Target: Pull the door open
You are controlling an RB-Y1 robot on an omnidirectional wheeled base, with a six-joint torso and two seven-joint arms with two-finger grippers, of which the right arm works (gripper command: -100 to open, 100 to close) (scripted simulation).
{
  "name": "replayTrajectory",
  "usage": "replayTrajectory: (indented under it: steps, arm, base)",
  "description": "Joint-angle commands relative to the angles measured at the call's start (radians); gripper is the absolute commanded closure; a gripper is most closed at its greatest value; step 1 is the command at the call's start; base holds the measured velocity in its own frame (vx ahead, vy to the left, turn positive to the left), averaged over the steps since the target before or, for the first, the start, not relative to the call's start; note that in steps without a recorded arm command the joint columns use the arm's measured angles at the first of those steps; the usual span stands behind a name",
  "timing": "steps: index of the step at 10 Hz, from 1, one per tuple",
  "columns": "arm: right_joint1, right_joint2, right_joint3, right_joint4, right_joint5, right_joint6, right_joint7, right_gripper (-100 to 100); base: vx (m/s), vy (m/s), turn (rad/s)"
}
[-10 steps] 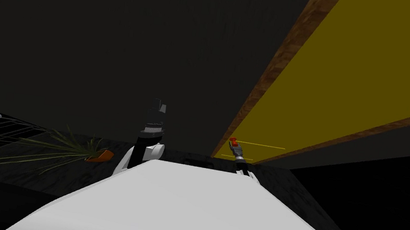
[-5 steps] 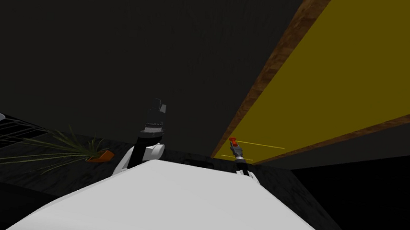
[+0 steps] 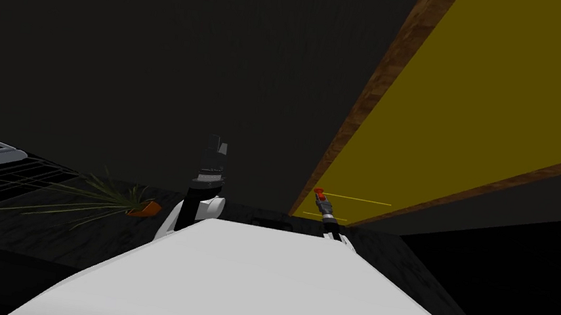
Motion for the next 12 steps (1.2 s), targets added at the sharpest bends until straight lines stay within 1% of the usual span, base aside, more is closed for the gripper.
replayTrajectory:
  steps: [1,4,9,12]
  arm:
    - [0.002,0.002,0.003,-0.001,-0.009,0.001,-0.030,100]
    - [0.001,0.002,0.007,-0.002,-0.025,0.004,-0.079,100]
    - [0.001,0.002,0.015,-0.003,-0.062,0.010,-0.192,100]
    - [0.000,0.002,0.021,-0.005,-0.089,0.015,-0.276,100]
  base:
    - [-0.046,-0.023,0.063]
    - [-0.038,-0.017,0.056]
    - [-0.044,-0.022,0.068]
    - [-0.051,-0.028,0.088]
